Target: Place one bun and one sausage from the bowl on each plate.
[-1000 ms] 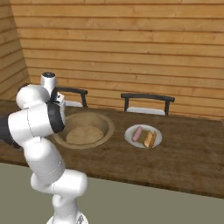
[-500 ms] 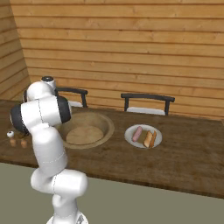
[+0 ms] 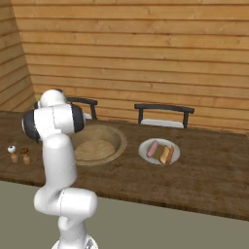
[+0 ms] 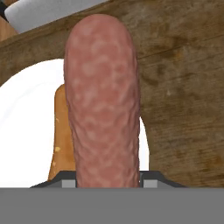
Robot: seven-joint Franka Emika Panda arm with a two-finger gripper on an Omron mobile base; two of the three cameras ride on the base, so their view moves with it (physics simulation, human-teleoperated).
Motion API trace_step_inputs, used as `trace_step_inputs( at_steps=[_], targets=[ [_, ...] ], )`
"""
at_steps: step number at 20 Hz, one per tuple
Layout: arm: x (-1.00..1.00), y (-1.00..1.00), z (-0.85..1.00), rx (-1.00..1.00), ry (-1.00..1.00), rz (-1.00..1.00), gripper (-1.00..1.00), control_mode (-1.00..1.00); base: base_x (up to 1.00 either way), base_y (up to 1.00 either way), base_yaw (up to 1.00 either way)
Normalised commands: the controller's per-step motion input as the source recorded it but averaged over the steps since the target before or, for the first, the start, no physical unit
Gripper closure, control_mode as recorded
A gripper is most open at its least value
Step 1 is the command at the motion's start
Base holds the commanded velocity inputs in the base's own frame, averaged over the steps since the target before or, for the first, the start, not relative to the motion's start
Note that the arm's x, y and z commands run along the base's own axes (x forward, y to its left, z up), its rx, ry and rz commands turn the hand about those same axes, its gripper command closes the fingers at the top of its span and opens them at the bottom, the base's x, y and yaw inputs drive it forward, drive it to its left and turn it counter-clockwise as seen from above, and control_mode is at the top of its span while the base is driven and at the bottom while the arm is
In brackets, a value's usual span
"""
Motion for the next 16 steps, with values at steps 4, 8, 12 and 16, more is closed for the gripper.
trace_step_inputs(
  at_steps=[4, 8, 12, 16],
  targets=[
    [0.07, 0.09, -0.08, 0.00, 0.09, -0.01, 1.00, -1.00, 0.00, 0.00, 0.00],
    [0.03, 0.02, -0.21, 0.00, 0.02, 0.00, 1.00, -1.00, 0.00, 0.00, 0.00],
    [0.08, 0.00, -0.27, 0.00, 0.00, 0.00, 1.00, -1.00, 0.00, 0.00, 0.00],
    [0.02, 0.00, -0.18, 0.00, 0.00, 0.00, 1.00, -1.00, 0.00, 0.00, 0.00]
  ],
)
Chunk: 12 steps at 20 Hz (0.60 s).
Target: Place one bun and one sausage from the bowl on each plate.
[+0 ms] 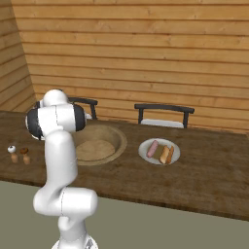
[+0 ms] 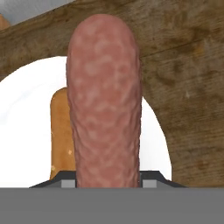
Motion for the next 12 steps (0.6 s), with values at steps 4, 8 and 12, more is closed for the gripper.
trace_step_inputs(
  at_steps=[4, 8, 12],
  targets=[
    [0.00, 0.00, 0.00, 0.00, 0.00, 0.00, 1.00, -1.00, 0.00, 0.00, 0.00],
    [0.00, 0.00, 0.00, 0.00, 0.00, 0.00, 1.00, -1.00, 0.00, 0.00, 0.00],
    [0.00, 0.00, 0.00, 0.00, 0.00, 0.00, -1.00, -1.00, 0.00, 0.00, 0.00]
  ],
)
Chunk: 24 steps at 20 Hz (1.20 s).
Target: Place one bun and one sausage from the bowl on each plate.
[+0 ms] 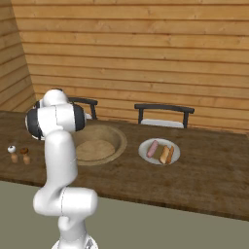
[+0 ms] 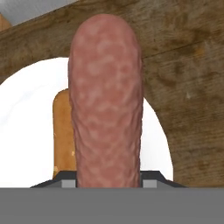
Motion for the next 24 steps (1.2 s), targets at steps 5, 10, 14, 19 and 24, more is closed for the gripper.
trace_step_inputs(
  at_steps=[5, 10, 14, 19, 24],
  targets=[
    [0.00, 0.00, 0.00, 0.00, 0.00, 0.00, -1.00, -1.00, 0.00, 0.00, 0.00],
    [0.00, 0.00, 0.00, 0.00, 0.00, 0.00, -1.00, -1.00, 0.00, 0.00, 0.00],
    [0.00, 0.00, -0.03, 0.00, 0.00, 0.00, -1.00, -1.00, 0.00, 0.00, 0.00],
    [-0.15, -0.08, 0.19, 0.00, -0.05, 0.00, -1.00, -1.00, 0.00, 0.00, 0.00],
    [-0.45, -0.72, 0.79, 0.06, -0.17, 0.00, -1.00, -1.00, 0.00, 0.00, 0.00]
  ],
)
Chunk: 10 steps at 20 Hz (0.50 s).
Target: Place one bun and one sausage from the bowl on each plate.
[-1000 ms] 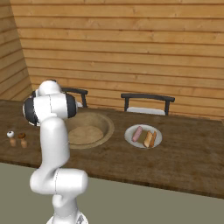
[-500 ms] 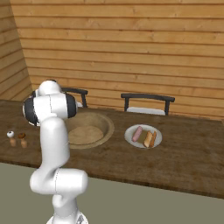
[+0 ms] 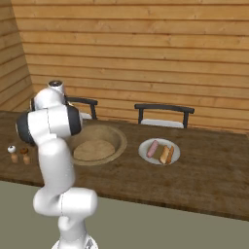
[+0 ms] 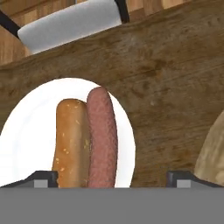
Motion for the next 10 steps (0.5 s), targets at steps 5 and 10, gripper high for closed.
trace_step_inputs(
  at_steps=[5, 10],
  targets=[
    [-0.83, -0.97, 0.55, 0.02, -0.16, 0.00, -1.00, -1.00, 0.00, 0.00, 0.00],
    [-1.00, -1.00, 0.55, 0.00, -0.03, 0.03, -1.00, -1.00, 0.00, 0.00, 0.00]
  ],
)
